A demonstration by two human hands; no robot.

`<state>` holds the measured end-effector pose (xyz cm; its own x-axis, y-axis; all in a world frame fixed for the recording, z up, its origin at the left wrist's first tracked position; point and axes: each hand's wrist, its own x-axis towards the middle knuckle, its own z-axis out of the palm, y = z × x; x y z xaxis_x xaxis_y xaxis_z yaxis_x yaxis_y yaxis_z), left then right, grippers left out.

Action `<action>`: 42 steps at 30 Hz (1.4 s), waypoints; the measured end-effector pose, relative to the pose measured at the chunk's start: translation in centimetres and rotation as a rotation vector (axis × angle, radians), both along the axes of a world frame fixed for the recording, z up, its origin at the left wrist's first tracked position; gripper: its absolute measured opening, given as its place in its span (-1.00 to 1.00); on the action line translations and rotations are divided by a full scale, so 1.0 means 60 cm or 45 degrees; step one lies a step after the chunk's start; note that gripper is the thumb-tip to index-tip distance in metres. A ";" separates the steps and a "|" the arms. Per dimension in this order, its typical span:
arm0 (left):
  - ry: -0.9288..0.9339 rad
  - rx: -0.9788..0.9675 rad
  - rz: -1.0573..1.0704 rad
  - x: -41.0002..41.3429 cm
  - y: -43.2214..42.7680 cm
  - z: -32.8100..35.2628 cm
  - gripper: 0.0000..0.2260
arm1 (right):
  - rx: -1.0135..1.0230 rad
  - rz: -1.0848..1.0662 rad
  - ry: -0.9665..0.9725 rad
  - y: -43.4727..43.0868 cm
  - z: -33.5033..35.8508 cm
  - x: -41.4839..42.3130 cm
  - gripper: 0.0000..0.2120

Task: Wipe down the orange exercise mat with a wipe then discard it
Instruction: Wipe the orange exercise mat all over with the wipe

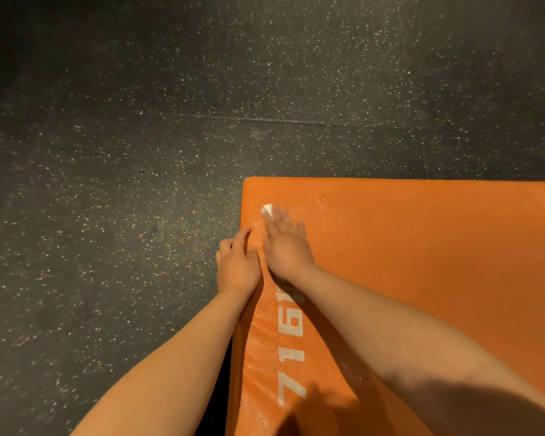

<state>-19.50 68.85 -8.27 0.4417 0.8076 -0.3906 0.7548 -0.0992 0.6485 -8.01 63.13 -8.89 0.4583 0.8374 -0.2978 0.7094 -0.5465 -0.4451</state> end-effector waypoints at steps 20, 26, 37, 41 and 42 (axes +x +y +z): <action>-0.091 -0.060 0.022 0.017 0.051 -0.011 -0.50 | -0.010 -0.142 -0.127 0.075 -0.013 0.079 -0.40; -0.048 -0.047 0.022 0.031 0.072 -0.010 -0.55 | 0.090 0.410 -0.023 0.088 -0.011 0.038 -0.51; 0.112 0.030 -0.125 0.067 0.066 -0.011 -0.37 | 0.011 0.268 0.021 0.128 0.009 0.081 -0.50; 0.214 0.181 -0.186 0.079 0.048 -0.007 -0.37 | -0.030 0.118 -0.079 0.115 0.004 0.099 -0.46; 0.240 0.213 -0.199 0.083 0.045 -0.006 -0.38 | -0.053 -0.022 -0.082 0.106 0.002 0.106 -0.44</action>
